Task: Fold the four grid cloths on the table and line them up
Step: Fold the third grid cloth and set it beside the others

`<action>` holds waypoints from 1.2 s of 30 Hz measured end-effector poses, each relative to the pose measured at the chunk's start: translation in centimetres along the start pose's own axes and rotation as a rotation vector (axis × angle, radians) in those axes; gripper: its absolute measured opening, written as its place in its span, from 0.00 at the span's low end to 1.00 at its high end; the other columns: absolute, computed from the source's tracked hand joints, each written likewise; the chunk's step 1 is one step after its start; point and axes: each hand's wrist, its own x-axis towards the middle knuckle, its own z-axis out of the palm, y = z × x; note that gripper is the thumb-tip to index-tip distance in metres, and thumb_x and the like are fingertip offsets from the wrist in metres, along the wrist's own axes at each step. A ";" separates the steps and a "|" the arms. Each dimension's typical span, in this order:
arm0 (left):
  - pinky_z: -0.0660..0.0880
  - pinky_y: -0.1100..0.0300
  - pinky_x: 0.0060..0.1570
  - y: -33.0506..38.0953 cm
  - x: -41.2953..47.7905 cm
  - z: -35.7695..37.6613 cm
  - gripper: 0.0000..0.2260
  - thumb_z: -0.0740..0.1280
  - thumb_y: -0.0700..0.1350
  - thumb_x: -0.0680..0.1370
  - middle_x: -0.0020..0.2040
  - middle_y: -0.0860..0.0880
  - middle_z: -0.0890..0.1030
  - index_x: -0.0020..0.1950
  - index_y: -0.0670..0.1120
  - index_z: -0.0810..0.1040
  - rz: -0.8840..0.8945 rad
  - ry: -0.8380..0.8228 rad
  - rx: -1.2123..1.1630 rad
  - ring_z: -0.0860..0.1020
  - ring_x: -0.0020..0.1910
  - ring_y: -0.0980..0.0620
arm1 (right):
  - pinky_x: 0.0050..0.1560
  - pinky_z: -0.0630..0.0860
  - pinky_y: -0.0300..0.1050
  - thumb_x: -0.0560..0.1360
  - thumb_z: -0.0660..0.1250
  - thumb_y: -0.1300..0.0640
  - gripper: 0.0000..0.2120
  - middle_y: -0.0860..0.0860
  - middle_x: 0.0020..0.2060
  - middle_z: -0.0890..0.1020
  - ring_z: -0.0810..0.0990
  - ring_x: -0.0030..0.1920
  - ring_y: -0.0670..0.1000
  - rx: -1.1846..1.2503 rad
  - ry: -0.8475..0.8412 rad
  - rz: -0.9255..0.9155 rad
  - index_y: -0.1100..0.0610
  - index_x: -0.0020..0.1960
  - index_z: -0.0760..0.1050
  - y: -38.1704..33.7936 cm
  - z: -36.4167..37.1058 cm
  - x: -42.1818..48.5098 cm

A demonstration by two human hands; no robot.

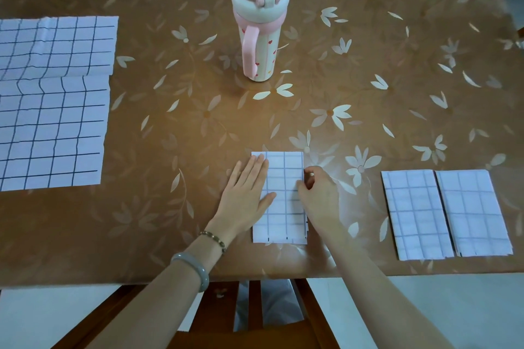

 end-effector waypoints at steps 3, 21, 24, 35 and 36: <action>0.48 0.46 0.74 -0.4 0.0 0.7 0.32 0.46 0.60 0.81 0.78 0.43 0.58 0.77 0.39 0.56 -0.006 -0.050 0.052 0.55 0.77 0.46 | 0.44 0.72 0.50 0.70 0.66 0.62 0.09 0.55 0.45 0.75 0.74 0.44 0.57 -0.158 0.135 -0.174 0.59 0.51 0.76 0.4 0.1 0.2; 0.50 0.44 0.73 -1.0 -1.7 1.7 0.37 0.45 0.65 0.79 0.77 0.41 0.59 0.77 0.38 0.57 0.045 -0.080 0.167 0.55 0.77 0.46 | 0.72 0.54 0.61 0.80 0.44 0.52 0.27 0.59 0.73 0.64 0.61 0.74 0.56 -0.724 -0.056 -0.602 0.64 0.73 0.61 2.1 2.4 2.1; 0.52 0.45 0.73 -1.3 -4.8 2.5 0.37 0.46 0.66 0.79 0.77 0.41 0.60 0.76 0.39 0.58 0.122 -0.095 0.167 0.55 0.77 0.45 | 0.71 0.54 0.62 0.81 0.40 0.51 0.28 0.58 0.73 0.65 0.61 0.74 0.55 -0.708 -0.057 -0.586 0.64 0.73 0.62 2.0 2.2 2.1; 0.44 0.47 0.74 -1.0 0.0 -0.8 0.41 0.41 0.70 0.77 0.78 0.42 0.53 0.78 0.39 0.51 0.046 -0.041 0.154 0.50 0.77 0.46 | 0.72 0.51 0.62 0.79 0.45 0.51 0.27 0.58 0.73 0.65 0.61 0.74 0.56 -0.668 -0.018 -0.617 0.64 0.73 0.62 2.1 2.5 2.1; 0.43 0.47 0.74 -1.5 1.2 -1.0 0.43 0.41 0.71 0.76 0.78 0.42 0.51 0.78 0.39 0.50 0.070 -0.071 0.194 0.48 0.78 0.46 | 0.72 0.51 0.62 0.79 0.45 0.51 0.27 0.58 0.72 0.65 0.61 0.74 0.56 -0.668 -0.022 -0.615 0.64 0.73 0.62 2.1 2.5 2.1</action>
